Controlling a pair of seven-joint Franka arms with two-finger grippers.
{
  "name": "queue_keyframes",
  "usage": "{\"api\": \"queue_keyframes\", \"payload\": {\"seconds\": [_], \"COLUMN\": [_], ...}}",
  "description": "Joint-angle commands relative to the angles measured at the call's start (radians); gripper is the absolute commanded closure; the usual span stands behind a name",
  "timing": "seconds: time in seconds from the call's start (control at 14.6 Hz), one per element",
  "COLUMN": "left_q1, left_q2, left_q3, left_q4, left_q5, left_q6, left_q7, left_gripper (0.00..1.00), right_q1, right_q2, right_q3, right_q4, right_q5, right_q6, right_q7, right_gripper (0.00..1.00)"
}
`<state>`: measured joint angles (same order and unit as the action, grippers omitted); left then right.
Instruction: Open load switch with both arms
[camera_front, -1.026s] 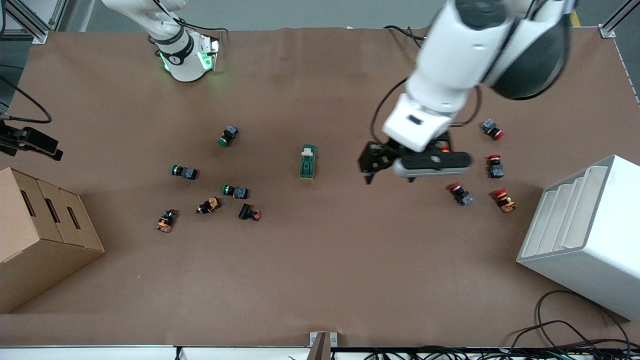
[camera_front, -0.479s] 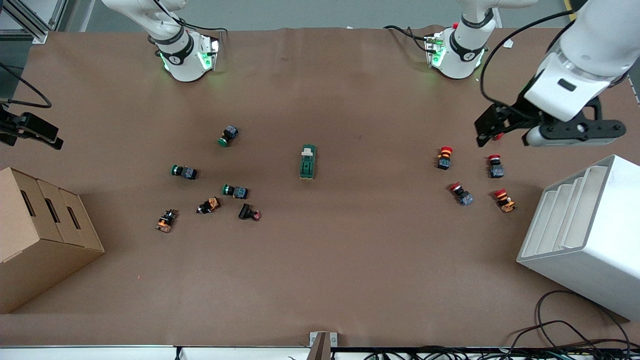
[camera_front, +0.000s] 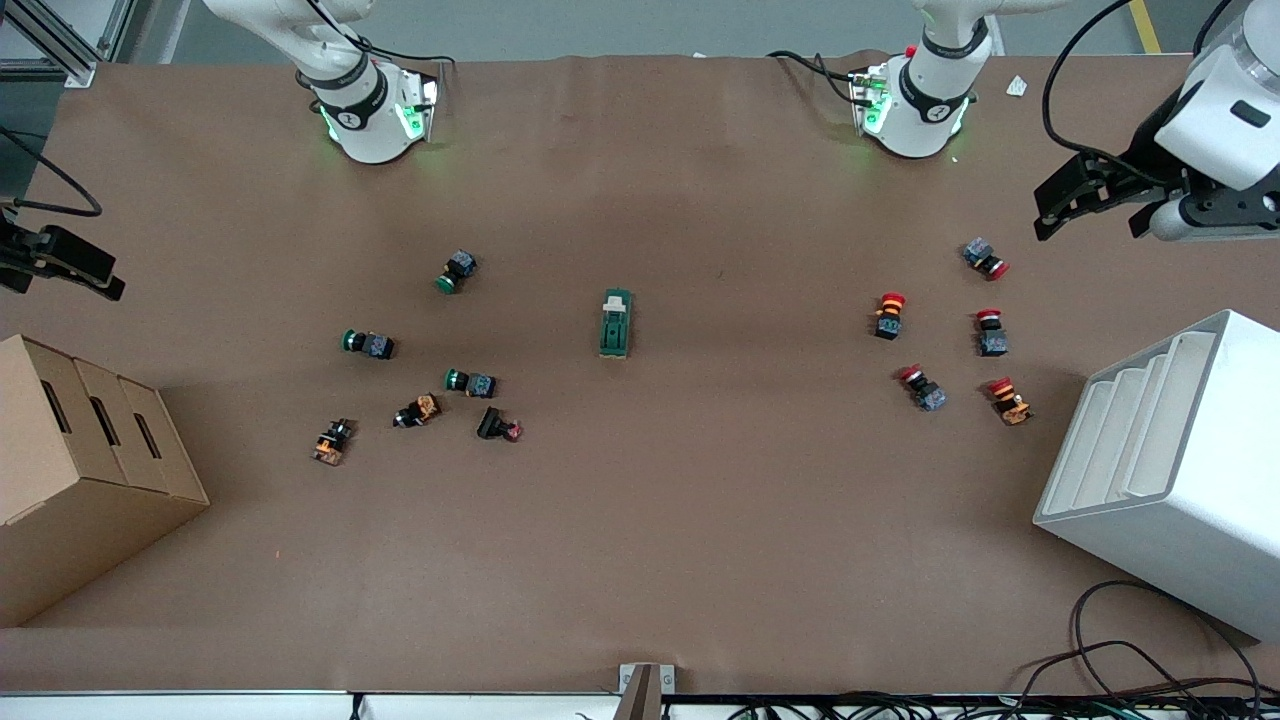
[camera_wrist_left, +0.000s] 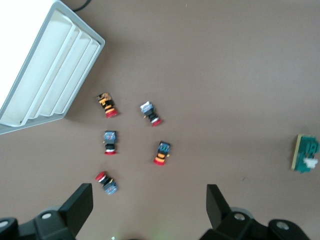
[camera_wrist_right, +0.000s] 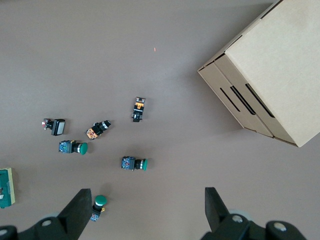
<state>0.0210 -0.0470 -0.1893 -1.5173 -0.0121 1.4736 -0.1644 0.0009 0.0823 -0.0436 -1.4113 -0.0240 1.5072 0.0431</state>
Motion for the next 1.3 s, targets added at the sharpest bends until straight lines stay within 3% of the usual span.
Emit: {"api": "queue_keyframes", "payload": {"seconds": [0.0,0.48,1.23], "left_q1": [0.011,0.028,0.042], "left_q2": [-0.077,-0.091,-0.053], "left_q3": [-0.001,-0.001,-0.007], "left_q4": [-0.081,-0.116,-0.066], "left_q5": [-0.019,-0.029,-0.034], "left_q6": [-0.001,0.077,-0.001], "left_q7": [0.060,0.040,0.054], "left_gripper": [0.00,0.00,0.00], "right_q1": [0.005,0.013,0.013], "right_q2": [-0.016,-0.004,-0.012], "right_q3": [0.007,0.008,0.007], "right_q4": [-0.009,-0.009,-0.021], "right_q5": [-0.008,0.005,0.032], "right_q6": [0.002,0.002,-0.015], "right_q7": [-0.002,0.000,-0.006], "right_gripper": [0.00,0.00,0.00]}}
